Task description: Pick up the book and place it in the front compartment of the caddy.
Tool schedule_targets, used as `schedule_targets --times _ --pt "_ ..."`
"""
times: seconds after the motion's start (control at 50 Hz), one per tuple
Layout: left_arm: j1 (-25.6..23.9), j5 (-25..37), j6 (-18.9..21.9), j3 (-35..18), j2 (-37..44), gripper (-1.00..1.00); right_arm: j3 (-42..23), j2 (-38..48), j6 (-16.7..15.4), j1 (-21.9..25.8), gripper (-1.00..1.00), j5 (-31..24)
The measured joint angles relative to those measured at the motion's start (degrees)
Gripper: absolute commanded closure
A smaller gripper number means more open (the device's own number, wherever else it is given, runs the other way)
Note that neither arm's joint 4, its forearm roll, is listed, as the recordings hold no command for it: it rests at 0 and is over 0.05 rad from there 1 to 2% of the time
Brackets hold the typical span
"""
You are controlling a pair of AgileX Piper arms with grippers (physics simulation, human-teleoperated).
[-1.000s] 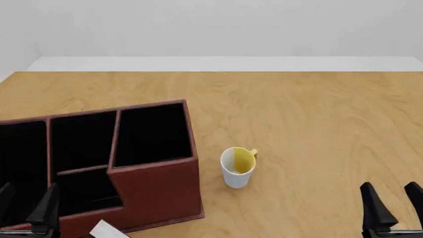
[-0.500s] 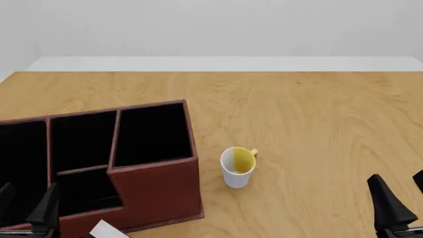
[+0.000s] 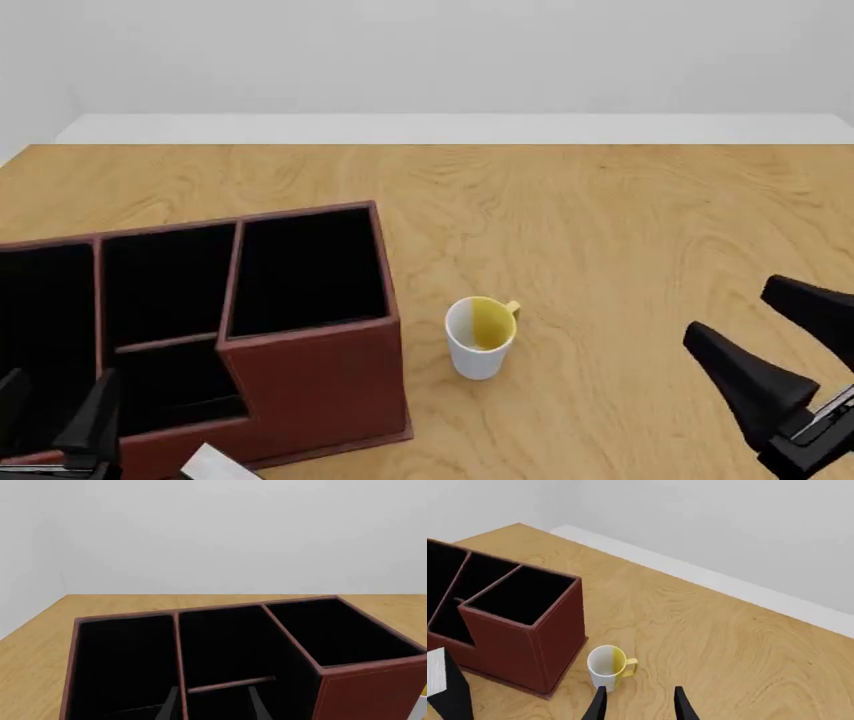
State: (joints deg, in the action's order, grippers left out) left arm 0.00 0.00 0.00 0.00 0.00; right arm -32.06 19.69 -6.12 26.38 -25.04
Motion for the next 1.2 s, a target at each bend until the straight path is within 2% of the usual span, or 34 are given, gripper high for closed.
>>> schedule_targets --times 0.14,0.34,0.66,0.92,1.2 --pt "0.0 0.0 0.0 0.0 0.0 -1.00 -4.8 6.2 -1.6 5.8 -1.00 -2.9" --pt "0.0 0.0 0.0 0.0 0.0 -1.00 -11.9 14.1 -2.3 12.9 -1.00 -6.7" --pt "0.0 0.0 0.0 0.0 0.0 -1.00 -20.9 26.2 1.5 24.1 -1.00 -9.4" --pt "0.0 0.0 0.0 0.0 0.0 -1.00 -26.2 35.5 5.0 32.7 -1.00 -7.9" --pt "0.0 0.0 0.0 0.0 0.0 -1.00 -29.7 43.5 7.4 38.5 -1.00 -5.4"
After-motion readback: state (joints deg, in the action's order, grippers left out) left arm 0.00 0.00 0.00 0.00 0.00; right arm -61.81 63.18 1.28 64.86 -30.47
